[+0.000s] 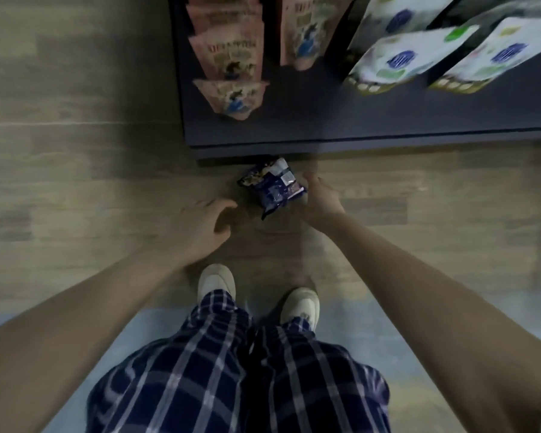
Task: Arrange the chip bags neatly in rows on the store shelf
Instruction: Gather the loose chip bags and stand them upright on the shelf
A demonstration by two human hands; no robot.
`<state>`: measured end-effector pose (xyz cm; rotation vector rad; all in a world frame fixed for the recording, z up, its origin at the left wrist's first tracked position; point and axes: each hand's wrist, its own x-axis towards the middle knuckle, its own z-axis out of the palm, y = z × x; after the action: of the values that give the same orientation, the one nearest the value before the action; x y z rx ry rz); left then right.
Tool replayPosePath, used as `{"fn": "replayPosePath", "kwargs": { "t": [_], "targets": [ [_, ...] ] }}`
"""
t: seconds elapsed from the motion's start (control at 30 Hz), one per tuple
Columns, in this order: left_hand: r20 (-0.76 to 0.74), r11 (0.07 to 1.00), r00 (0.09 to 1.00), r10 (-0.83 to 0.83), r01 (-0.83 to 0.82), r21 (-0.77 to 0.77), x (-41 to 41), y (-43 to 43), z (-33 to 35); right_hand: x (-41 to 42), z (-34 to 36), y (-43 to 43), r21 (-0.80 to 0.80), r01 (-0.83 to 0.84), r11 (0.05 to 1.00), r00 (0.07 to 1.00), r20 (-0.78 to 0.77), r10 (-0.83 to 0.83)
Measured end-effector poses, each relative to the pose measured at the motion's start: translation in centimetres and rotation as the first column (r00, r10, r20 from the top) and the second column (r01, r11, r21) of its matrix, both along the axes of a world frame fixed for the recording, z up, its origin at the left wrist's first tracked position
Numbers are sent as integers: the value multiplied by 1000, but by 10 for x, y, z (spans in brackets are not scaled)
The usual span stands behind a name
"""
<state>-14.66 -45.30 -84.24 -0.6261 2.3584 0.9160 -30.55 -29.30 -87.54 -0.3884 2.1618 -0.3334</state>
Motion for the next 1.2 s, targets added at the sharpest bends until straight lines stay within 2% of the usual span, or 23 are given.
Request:
{"fn": "replayPosePath", "kwargs": {
  "t": [0.1,0.17,0.23,0.3,0.4,0.5,0.67,0.8,0.97,1.07,1.2],
  "targets": [
    [-2,999,999,54,-54,1,1,2,-49,-11,-53,-7,46,-72,996,997,0,72],
    [0,999,999,34,-34,-12,0,1,-72,-16,-87,-13,63,-84,994,996,30,82],
    [4,1000,1000,28,-28,-10,-2,-1,-87,-17,-120,-21,67,25,997,996,85,-31],
    [0,999,1000,29,-29,-16,-5,-3,-91,-13,-148,-28,94,141,985,987,67,-148],
    [-1,1000,1000,7,-7,-10,-5,-4,-83,-1,-157,-38,132,145,981,989,-40,-141],
    [-9,1000,1000,23,-23,7,-6,-3,-61,9,-132,-45,19,191,981,981,-25,-191],
    [-13,1000,1000,5,-5,-25,-1,-6,10,21,-48,-44,-71,139,988,990,46,-136],
    [-64,998,998,-21,18,-52,1,-6,100,28,44,-43,-140,118,983,988,116,-102],
    [-137,999,990,-17,11,-47,0,-2,231,17,199,-37,-181,64,981,995,93,-48],
    [-161,996,984,-75,67,-57,-2,0,314,3,297,-29,-185,-32,982,998,40,40],
    [-239,997,968,-73,69,-25,-13,3,423,-15,428,-22,-144,-189,971,982,-22,188]
  ]
}}
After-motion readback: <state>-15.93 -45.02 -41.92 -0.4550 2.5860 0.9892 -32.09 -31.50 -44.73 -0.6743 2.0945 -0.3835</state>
